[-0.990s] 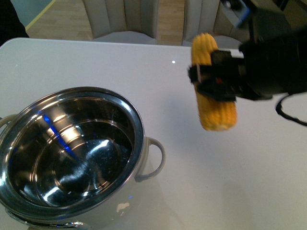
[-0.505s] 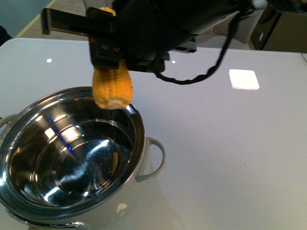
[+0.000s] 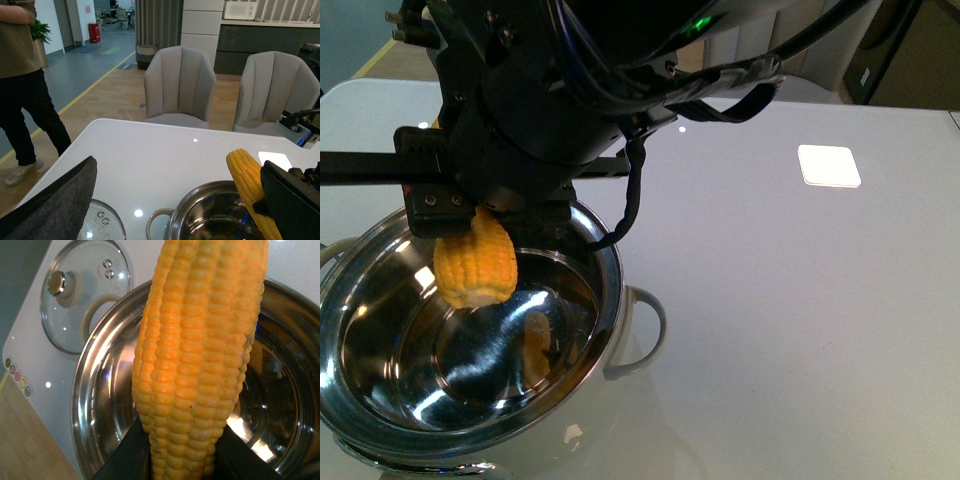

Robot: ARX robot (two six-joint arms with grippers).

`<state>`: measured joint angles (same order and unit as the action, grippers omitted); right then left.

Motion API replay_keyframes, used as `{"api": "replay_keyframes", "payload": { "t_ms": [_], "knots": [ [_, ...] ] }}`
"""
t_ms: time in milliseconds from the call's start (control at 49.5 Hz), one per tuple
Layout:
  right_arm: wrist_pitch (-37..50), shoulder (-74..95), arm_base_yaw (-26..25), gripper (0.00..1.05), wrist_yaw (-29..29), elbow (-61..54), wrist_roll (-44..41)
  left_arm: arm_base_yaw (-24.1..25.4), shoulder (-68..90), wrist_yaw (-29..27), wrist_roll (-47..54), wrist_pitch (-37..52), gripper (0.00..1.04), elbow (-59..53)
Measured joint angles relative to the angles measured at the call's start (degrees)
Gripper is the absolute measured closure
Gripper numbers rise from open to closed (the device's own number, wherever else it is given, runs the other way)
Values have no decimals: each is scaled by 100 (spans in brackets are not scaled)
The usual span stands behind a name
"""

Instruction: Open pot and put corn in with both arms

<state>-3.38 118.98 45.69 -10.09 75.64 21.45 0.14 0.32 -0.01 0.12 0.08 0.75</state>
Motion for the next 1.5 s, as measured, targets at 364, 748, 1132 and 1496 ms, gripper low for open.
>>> {"api": "replay_keyframes", "payload": {
  "t_ms": [364, 748, 1132, 1496],
  "knots": [
    [-79, 70, -33, 45, 105, -247, -20, 0, 0, 0, 0, -2, 7, 0],
    [433, -1062, -708, 9, 380, -1209, 133, 0, 0, 0, 0, 0, 7, 0],
    [678, -3928, -2129, 9, 1541, -3215, -828, 0, 0, 0, 0, 0, 7, 0],
    [3910, -6369, -3095, 43, 2448, -5781, -1947, 0, 0, 2, 0, -2, 7, 2]
  ]
}}
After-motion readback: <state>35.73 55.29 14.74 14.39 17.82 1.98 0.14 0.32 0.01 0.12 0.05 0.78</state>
